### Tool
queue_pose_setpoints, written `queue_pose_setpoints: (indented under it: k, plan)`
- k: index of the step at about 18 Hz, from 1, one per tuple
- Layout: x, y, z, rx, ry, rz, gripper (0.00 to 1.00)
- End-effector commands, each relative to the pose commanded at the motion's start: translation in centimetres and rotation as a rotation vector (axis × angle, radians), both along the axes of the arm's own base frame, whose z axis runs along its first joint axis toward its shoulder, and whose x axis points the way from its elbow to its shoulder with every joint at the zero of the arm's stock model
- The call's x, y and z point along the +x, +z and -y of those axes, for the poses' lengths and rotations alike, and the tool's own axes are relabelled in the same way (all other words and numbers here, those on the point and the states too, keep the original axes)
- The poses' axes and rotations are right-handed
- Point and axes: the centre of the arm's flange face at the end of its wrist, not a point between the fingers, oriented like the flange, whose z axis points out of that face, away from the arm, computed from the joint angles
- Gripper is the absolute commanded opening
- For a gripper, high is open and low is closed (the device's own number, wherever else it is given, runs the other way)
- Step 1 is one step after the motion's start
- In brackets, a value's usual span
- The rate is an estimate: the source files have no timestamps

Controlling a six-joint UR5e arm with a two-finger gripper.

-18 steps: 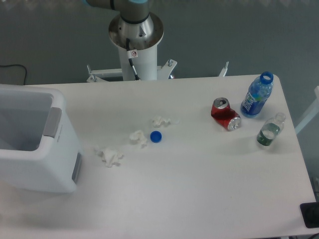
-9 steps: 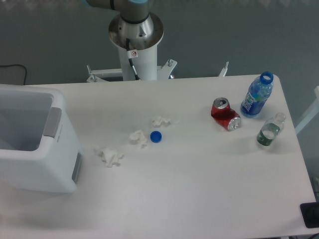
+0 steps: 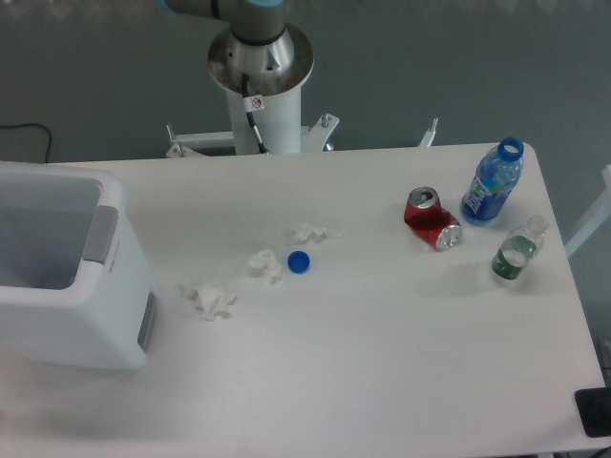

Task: Close the trash can

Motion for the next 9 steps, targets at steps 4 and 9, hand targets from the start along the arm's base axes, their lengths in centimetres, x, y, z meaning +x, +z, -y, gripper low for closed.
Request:
queue_pose_setpoints:
  k: [4,9]
  plan:
    - [-0.1,0.28,0.84,0.004,0.007,-0.005,0.27]
    - [-0.19,0.1,0.82,-0.001,0.009,-0.004,0.27]
